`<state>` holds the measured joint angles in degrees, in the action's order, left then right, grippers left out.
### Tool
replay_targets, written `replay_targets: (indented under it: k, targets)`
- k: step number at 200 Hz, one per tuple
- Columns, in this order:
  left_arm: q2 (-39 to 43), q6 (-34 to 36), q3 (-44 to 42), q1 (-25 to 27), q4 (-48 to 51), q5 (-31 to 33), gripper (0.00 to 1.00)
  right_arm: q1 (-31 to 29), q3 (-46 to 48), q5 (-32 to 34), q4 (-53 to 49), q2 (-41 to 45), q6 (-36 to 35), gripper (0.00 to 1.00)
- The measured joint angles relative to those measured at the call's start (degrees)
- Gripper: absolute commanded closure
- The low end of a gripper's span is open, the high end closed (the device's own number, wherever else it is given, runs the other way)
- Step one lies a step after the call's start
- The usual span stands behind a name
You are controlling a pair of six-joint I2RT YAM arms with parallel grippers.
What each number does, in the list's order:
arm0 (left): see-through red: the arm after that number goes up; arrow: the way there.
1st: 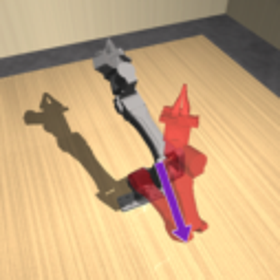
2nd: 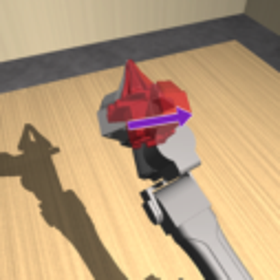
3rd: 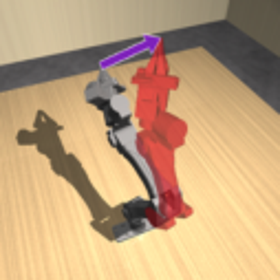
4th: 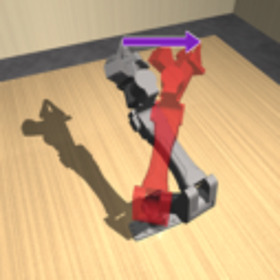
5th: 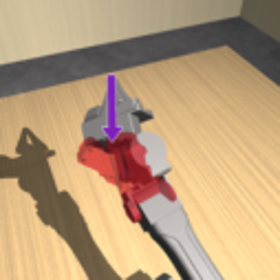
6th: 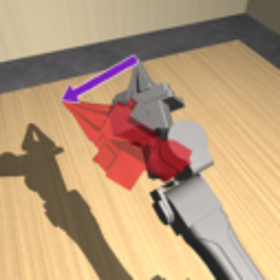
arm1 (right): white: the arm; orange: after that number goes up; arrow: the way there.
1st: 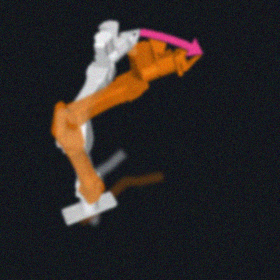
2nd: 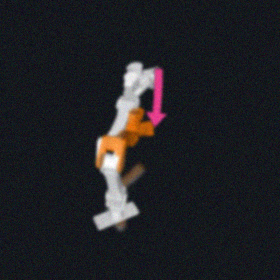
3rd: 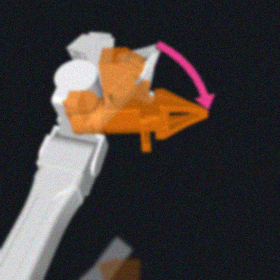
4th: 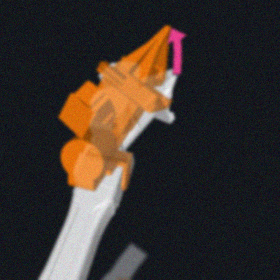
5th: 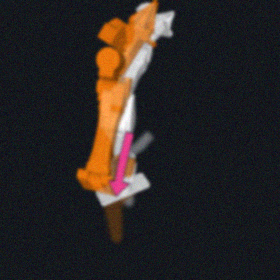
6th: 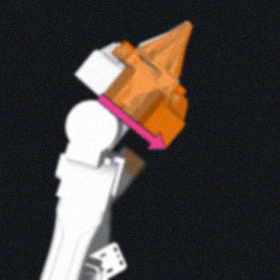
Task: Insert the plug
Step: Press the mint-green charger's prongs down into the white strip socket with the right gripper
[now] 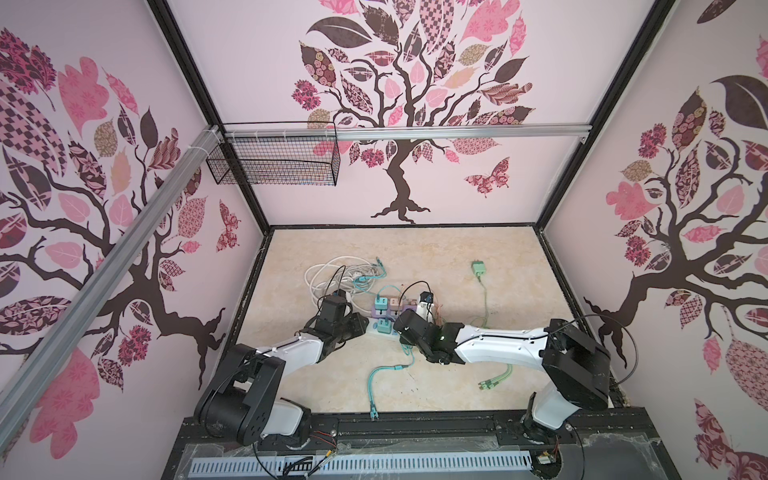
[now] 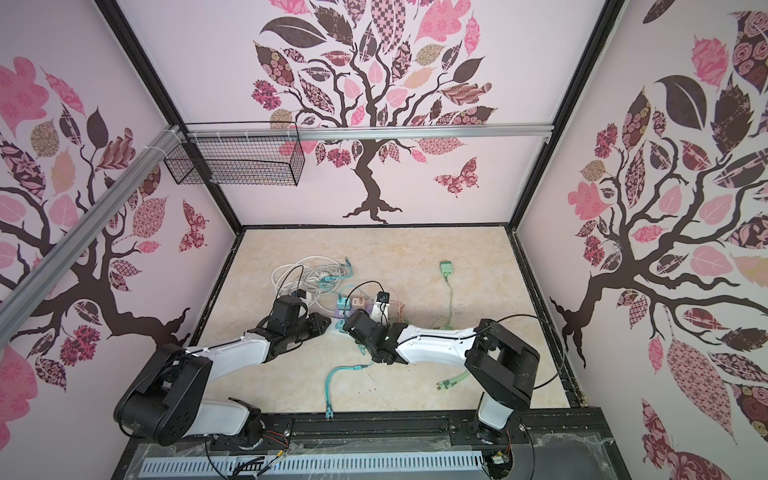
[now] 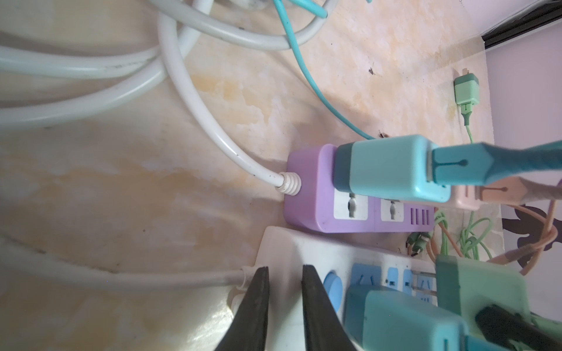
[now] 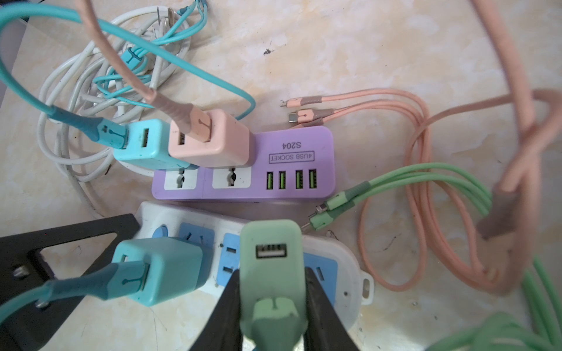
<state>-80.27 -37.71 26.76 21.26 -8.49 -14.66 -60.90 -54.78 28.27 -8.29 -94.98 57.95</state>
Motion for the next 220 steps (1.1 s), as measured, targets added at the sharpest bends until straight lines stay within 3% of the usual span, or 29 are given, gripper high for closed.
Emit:
replay_targets:
  k: [83,220]
  targets:
    - [0.4,0.0,-0.3,0.0,0.0,-0.2,0.78,-0.2,0.0,-2.2,0.7,0.0,1.2,0.92]
    - [0.4,-0.5,-0.4,0.0,0.0,-1.7,0.78,-1.4,-0.1,0.1,-2.1,0.0,4.9,0.92]
